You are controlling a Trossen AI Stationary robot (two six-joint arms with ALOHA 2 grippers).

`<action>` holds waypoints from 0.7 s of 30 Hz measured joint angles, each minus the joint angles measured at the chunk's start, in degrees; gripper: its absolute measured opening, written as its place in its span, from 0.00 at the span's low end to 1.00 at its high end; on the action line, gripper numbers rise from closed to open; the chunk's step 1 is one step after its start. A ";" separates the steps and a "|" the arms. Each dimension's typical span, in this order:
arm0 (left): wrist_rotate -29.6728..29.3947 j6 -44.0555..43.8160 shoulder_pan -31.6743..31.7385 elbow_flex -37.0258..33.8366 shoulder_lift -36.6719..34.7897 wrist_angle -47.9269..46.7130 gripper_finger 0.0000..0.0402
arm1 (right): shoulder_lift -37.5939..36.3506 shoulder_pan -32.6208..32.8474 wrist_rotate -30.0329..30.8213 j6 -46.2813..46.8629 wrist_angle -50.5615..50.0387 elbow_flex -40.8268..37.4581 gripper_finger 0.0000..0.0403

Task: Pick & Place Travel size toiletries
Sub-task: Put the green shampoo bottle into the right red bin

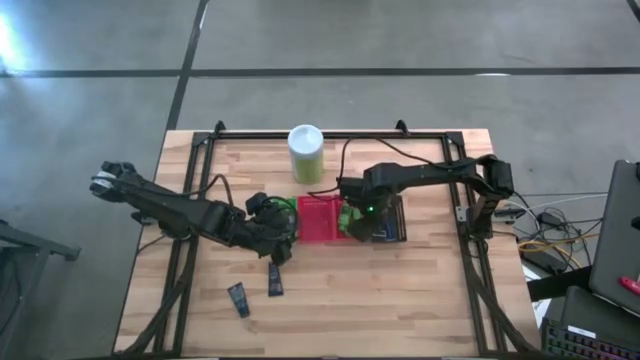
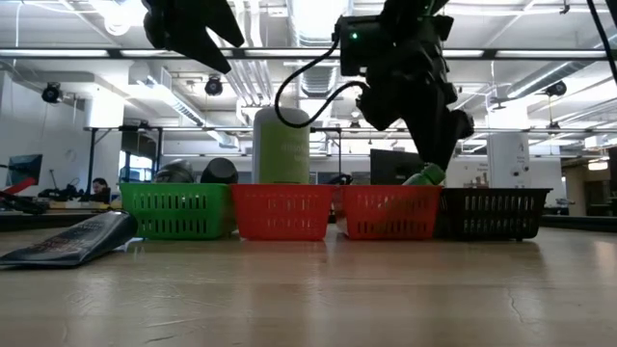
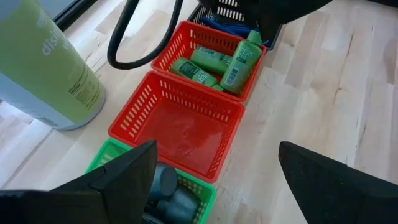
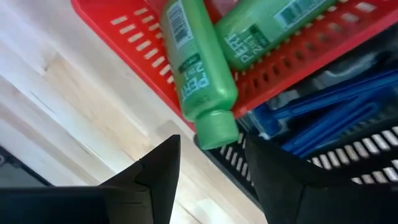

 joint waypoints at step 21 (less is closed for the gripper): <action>0.17 1.06 0.17 0.00 0.00 -0.92 0.85 | -0.02 -0.04 -2.93 1.59 5.71 -1.14 0.22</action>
